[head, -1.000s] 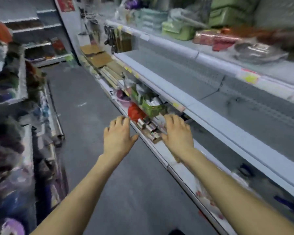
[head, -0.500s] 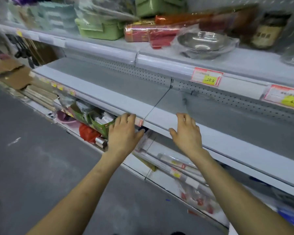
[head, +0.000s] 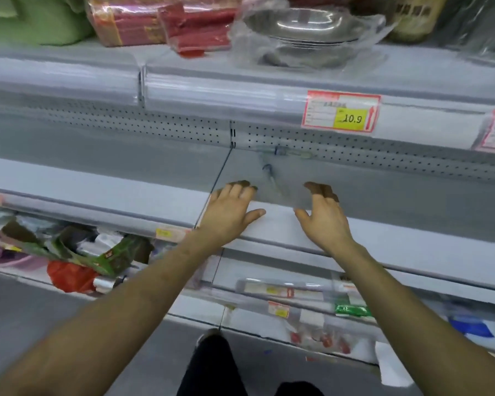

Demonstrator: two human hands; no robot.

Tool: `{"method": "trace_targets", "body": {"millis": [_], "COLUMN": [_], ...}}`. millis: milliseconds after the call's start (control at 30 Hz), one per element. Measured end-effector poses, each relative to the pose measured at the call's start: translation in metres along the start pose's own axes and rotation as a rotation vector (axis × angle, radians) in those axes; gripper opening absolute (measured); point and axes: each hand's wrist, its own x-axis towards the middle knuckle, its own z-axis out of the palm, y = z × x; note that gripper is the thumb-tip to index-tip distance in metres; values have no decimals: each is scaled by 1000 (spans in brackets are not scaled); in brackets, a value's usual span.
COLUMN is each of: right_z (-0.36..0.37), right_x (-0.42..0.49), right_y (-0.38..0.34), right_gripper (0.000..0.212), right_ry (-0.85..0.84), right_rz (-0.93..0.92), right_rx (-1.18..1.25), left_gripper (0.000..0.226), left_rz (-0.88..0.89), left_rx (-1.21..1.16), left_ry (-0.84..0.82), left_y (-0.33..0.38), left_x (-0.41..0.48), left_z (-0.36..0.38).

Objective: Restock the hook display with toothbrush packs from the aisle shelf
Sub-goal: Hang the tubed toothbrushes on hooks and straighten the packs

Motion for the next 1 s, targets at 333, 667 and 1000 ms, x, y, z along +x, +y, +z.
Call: {"method": "trace_targets", "body": {"millis": [333, 667, 1000], "right_z": [39, 48, 73], "right_x": [66, 114, 188], "right_y": [27, 16, 12], "right_gripper": [61, 52, 60], "right_ry": [156, 113, 94], "right_rz": [32, 33, -79], "right_rx": [60, 20, -171], "left_gripper": [68, 38, 35], "left_rz": [327, 486, 264], "left_rx": [21, 24, -91], "left_ry": [-59, 20, -19], "left_y": [-52, -82, -115], "left_x": [134, 138, 119], "left_z": [58, 42, 34]}}
